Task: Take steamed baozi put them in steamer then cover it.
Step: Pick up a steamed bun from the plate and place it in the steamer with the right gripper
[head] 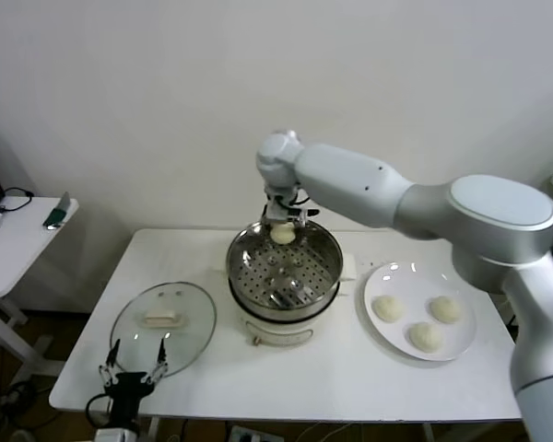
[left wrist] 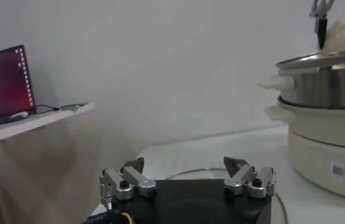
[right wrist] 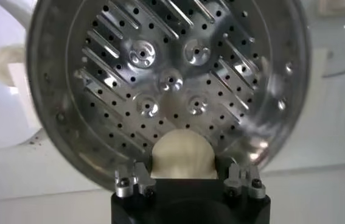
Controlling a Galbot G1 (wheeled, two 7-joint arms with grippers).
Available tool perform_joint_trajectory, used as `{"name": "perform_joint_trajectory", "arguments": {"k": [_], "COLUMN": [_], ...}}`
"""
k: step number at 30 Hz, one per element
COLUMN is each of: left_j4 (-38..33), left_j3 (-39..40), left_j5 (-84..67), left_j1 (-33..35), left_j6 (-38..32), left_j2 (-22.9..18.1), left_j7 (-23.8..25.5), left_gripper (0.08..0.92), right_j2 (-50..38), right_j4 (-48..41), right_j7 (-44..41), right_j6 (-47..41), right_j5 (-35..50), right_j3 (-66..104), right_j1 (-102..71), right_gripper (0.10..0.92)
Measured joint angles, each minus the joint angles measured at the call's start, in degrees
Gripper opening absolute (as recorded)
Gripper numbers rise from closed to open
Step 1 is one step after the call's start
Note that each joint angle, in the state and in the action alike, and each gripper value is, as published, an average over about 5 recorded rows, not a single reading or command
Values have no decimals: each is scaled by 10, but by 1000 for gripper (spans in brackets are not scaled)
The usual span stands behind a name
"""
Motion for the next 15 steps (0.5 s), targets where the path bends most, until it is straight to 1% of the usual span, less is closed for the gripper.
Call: {"name": "perform_joint_trajectory", "arguments": {"k": [10, 13, 15], "left_j4": [-2, -2, -2], "left_j3": [-7, -7, -7], "left_j5": [0, 0, 0], "left_j1": [7, 9, 10], "left_j6": [-1, -3, -4], "left_j2": [1, 1, 0], "left_j7": [0, 0, 0], "left_gripper": [823, 823, 823], "right_j2": [8, 7, 5], "right_j4": [-12, -12, -10], "right_j7": [7, 10, 11], "right_j6": [11, 11, 12], "right_j5": [-57, -64, -67], "right_j3": [16, 20, 23], "right_j1": [-40, -47, -49], "right_gripper": [685, 730, 775]}}
